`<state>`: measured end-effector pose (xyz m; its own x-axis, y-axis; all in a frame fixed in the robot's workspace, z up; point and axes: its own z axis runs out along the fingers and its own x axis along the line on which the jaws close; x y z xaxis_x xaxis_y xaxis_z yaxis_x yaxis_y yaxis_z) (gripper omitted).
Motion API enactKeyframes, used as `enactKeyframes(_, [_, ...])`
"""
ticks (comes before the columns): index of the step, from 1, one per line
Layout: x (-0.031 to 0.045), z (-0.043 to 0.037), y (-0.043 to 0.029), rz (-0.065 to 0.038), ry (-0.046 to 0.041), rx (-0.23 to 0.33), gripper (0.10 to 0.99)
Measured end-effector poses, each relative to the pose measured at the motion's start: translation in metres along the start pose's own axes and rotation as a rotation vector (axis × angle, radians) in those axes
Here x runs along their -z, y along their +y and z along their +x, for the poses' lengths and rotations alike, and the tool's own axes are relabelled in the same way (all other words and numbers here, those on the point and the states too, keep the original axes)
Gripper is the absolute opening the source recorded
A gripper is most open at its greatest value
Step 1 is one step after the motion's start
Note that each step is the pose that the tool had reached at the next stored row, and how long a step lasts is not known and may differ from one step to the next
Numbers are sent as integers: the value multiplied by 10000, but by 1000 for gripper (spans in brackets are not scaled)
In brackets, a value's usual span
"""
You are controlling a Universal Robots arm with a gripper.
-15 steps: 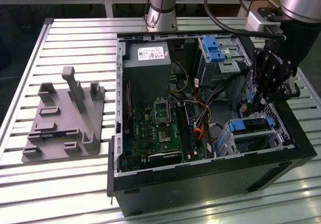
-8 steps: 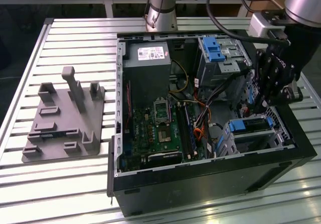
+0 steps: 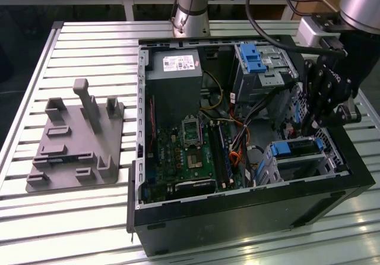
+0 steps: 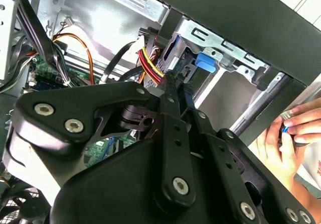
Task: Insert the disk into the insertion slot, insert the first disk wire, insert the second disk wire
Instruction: 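Insert the first disk wire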
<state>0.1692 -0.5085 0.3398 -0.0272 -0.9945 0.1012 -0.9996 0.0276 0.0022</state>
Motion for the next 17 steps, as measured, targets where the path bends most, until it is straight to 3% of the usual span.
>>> enactKeyframes(8, [-3, 37, -3, 4, -187, 84, 176])
enactKeyframes(13, [-3, 38, -4, 4, -190, 84, 176])
enactKeyframes(14, [-4, 43, -5, 3, -219, 85, 176])
enactKeyframes(17, [-8, 84, -5, -2, -449, 86, 176])
